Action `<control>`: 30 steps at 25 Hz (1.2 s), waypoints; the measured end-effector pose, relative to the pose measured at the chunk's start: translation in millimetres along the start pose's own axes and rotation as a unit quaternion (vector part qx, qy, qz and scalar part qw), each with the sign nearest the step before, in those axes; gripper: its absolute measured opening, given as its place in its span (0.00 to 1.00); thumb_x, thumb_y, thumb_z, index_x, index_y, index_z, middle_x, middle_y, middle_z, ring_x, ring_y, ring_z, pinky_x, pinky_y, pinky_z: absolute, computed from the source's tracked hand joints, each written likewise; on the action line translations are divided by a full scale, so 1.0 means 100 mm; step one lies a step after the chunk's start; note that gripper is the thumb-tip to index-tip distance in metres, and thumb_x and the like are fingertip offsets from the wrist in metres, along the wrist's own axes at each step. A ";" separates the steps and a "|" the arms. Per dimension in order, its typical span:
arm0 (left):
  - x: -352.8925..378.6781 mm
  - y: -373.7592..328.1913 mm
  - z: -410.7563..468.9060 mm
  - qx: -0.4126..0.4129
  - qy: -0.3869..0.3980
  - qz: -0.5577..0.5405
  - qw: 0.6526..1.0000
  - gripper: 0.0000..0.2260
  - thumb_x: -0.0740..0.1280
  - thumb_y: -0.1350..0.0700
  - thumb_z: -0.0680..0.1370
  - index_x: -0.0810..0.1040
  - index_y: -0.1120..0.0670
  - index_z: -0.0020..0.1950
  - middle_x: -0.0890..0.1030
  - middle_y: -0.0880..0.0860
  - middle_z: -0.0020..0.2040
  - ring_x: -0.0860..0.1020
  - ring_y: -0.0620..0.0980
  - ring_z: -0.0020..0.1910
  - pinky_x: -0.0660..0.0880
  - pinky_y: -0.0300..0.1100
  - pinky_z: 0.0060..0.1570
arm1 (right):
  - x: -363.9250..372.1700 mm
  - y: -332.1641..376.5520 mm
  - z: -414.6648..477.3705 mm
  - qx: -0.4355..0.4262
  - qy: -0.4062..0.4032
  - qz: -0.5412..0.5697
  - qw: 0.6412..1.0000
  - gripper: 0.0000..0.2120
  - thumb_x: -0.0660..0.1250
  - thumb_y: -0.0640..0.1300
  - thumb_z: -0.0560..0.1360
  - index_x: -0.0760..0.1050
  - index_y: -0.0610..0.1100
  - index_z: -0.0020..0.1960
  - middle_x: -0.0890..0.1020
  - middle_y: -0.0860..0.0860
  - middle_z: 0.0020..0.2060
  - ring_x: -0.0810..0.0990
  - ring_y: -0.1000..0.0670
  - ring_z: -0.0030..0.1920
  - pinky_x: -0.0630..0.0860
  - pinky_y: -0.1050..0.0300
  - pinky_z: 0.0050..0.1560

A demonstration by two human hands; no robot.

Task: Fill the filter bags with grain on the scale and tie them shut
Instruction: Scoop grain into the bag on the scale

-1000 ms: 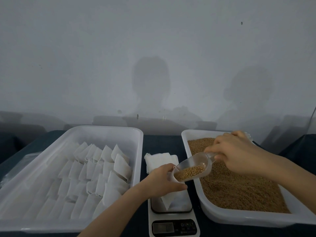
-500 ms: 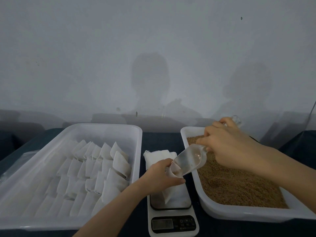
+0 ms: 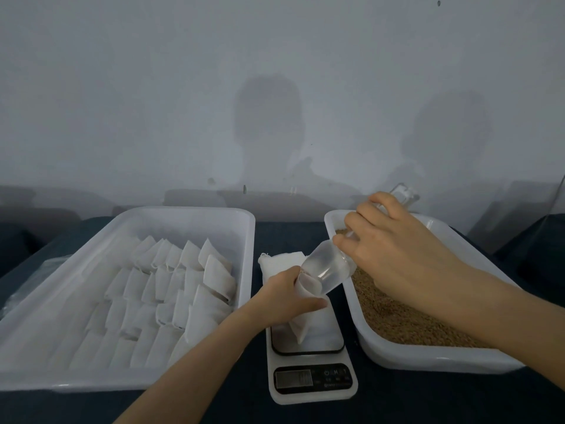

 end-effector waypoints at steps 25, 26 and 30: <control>0.00 -0.01 -0.01 0.008 0.005 -0.025 1.000 0.20 0.72 0.40 0.71 0.70 0.44 0.57 0.75 0.43 0.50 0.75 0.43 0.49 0.73 0.34 0.44 | 1.58 -0.58 -1.19 0.147 0.269 0.077 0.949 0.24 0.65 0.43 0.70 0.72 0.62 0.63 0.75 0.60 0.54 0.69 0.55 0.59 0.51 0.52 0.64; 0.00 -0.01 -0.02 0.009 0.007 -0.023 1.000 0.19 0.72 0.40 0.71 0.69 0.44 0.57 0.75 0.43 0.49 0.75 0.43 0.49 0.73 0.34 0.44 | 1.63 -0.53 -1.21 0.148 0.278 0.078 0.946 0.23 0.64 0.43 0.70 0.72 0.62 0.62 0.74 0.60 0.53 0.69 0.54 0.59 0.51 0.52 0.63; 0.00 -0.01 -0.02 0.013 0.009 -0.021 1.000 0.19 0.71 0.41 0.72 0.69 0.43 0.56 0.74 0.41 0.48 0.75 0.43 0.48 0.73 0.34 0.44 | 1.79 -0.42 -1.24 0.173 0.279 0.103 0.939 0.24 0.62 0.41 0.71 0.72 0.62 0.61 0.71 0.60 0.49 0.69 0.55 0.58 0.49 0.54 0.62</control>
Point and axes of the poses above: each hand's wrist, its own z-axis towards the middle knuckle, its own x-axis out of the palm, y = z × x, the point moved 7 cm from there along z, towards the middle knuckle
